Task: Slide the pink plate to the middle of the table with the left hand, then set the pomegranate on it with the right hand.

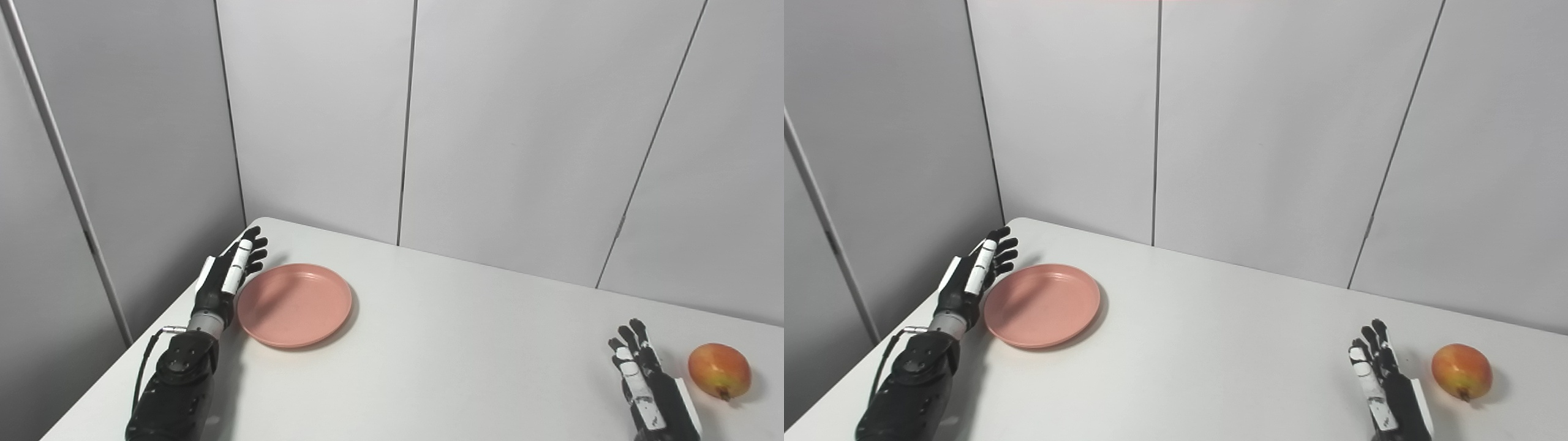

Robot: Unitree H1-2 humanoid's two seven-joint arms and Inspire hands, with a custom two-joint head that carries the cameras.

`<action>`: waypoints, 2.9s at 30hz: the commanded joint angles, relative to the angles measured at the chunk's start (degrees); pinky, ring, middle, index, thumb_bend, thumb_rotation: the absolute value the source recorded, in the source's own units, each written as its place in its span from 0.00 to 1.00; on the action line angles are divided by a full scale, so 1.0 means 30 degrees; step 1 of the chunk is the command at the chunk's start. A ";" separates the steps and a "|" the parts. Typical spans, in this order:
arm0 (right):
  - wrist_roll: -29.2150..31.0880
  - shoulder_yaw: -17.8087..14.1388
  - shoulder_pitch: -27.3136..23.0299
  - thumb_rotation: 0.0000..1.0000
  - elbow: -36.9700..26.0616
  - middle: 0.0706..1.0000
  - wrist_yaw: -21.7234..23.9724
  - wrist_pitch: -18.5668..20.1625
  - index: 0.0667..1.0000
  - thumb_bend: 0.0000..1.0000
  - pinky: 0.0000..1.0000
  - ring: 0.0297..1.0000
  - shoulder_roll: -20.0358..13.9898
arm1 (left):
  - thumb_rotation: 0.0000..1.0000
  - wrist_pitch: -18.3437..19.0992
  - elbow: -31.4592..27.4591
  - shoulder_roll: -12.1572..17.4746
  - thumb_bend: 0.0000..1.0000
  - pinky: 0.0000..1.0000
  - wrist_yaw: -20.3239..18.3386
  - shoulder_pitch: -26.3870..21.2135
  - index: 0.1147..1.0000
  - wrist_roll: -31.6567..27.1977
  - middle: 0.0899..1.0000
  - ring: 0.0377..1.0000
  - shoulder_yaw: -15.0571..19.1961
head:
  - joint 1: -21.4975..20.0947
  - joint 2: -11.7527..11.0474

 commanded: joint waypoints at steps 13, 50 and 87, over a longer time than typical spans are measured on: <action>-0.0056 -0.0070 -0.0277 0.75 -0.0254 0.97 -0.0090 -0.0713 1.00 0.52 1.00 0.95 -0.0073 | 1.00 -0.1178 0.0781 0.0339 0.64 0.87 -0.0660 -0.1478 0.85 -0.0307 0.85 0.87 -0.0504 | -0.0062 0.0065; -0.0045 -0.0052 -0.0160 0.74 -0.0570 0.97 -0.0038 -0.0616 1.00 0.52 1.00 0.94 -0.0045 | 1.00 0.1787 -0.1869 -0.2616 0.64 0.89 -0.2470 -0.1091 0.89 -0.2744 0.90 0.91 -0.1284 | -0.0777 0.0641; 0.0051 0.0069 -0.0215 0.75 -0.0803 0.97 -0.0141 0.0388 1.00 0.60 1.00 0.95 0.0182 | 1.00 0.3847 -0.5744 -0.6441 0.61 0.95 -0.1720 0.0854 0.95 -0.1558 0.95 0.96 -0.3839 | -0.2341 0.1507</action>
